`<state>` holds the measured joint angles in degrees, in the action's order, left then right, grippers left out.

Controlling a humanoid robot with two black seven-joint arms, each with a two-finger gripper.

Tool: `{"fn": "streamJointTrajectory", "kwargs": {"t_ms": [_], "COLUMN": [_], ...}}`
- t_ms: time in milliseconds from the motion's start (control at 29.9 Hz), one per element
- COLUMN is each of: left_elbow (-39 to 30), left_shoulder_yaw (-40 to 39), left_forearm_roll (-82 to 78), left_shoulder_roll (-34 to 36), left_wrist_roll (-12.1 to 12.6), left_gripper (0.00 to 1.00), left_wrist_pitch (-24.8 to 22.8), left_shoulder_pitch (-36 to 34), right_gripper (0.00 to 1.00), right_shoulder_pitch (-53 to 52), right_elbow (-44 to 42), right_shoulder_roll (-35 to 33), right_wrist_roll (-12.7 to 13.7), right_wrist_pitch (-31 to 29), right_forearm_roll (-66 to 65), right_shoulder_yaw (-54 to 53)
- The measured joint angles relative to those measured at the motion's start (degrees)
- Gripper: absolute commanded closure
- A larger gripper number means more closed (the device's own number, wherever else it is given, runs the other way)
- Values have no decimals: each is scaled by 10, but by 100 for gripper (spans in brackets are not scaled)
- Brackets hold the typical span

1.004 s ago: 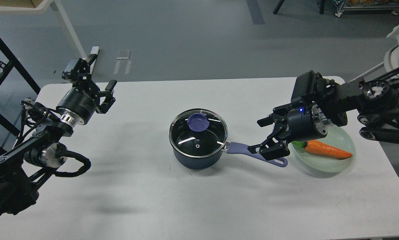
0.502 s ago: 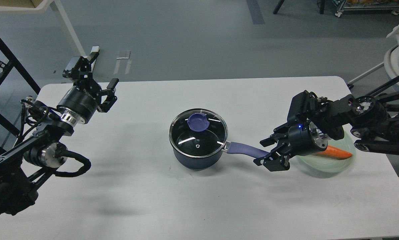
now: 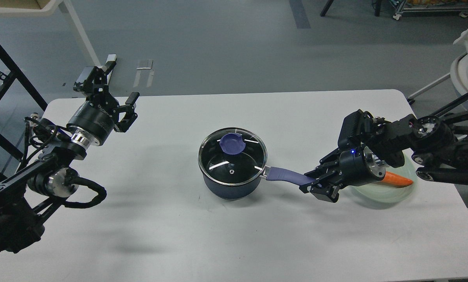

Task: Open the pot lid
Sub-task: 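Reach the left gripper over the pot toward the lid knob, then grasp the purple knob of the glass lid with the left gripper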

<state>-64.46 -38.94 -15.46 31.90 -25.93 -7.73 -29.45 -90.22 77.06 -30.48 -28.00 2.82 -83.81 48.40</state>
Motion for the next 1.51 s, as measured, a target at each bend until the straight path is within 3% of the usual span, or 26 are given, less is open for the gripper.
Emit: {"fn": "streamJointTrajectory", "kwargs": {"t_ms": [167,402,703,937,1172,1506], "left_elbow": [-3,-17,-95,-137,-110,-12], "left_shoulder_yaw": [0,0,1,75,216,247], "left_forearm_roll": [0,-72,-517,-836,-948,-1013], "left_shoulder_roll": [0,22,70,70,39,-61], "left_wrist_roll": [0,-2,-21,-21,-21,-20], "left_gripper": [1,1,1,1,1,1], "left_wrist_pitch": [0,1,-43,-23,28,35], "left_shoulder_pitch": [-1,-3,-75,-152,-235,-240], "right_gripper": [69,72,72,72,72,72], "right_shoulder_pitch": [3,3,-1,-1,-2,-4], "right_elbow": [-1,-2,-1,0,1,1], "right_shoulder_roll": [0,-1,0,1,2,6], "right_wrist_roll": [0,0,0,0,0,0], "right_wrist_pitch": [0,0,0,0,0,0], "right_forearm_roll": [0,1,1,1,5,13], "right_shoulder_yaw": [0,0,0,0,0,0]}}
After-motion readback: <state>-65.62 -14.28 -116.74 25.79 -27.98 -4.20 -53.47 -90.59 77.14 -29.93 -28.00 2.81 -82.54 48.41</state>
